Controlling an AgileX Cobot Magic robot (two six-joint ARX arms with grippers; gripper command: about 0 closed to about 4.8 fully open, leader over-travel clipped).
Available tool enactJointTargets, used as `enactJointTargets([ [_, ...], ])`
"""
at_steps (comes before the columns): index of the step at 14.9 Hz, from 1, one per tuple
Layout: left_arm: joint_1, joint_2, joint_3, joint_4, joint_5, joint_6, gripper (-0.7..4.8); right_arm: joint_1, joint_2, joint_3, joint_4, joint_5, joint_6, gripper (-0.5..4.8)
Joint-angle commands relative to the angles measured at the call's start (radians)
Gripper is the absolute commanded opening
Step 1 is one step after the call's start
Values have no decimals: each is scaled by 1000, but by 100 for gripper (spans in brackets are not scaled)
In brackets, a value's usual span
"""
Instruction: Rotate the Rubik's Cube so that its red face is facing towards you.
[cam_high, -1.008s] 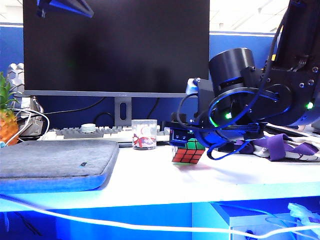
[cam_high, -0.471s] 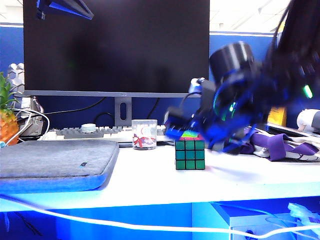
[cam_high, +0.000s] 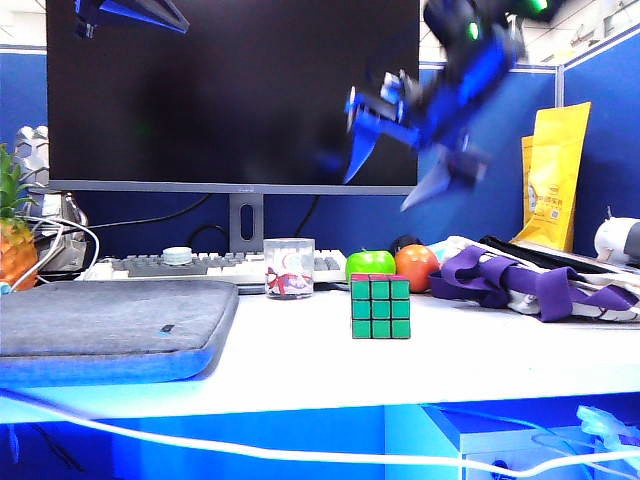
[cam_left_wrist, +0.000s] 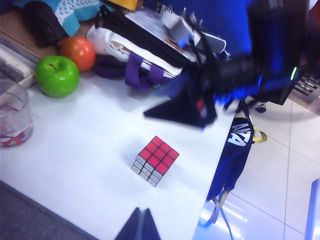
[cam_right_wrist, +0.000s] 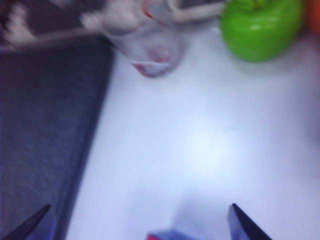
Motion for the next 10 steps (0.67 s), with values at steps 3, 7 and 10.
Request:
enactJointTargets([
  [3,-1,-5,2,-16,10,1,-4,-69,107,452,-549,-29,-51,479],
  [7,-1,-5,2,-33,11,2,-4,-63,216,509,-687,-88,-58,479],
  [10,-1,-5,2,-41,11,1,-4,-63,276,510,-734,-97,-58,479],
])
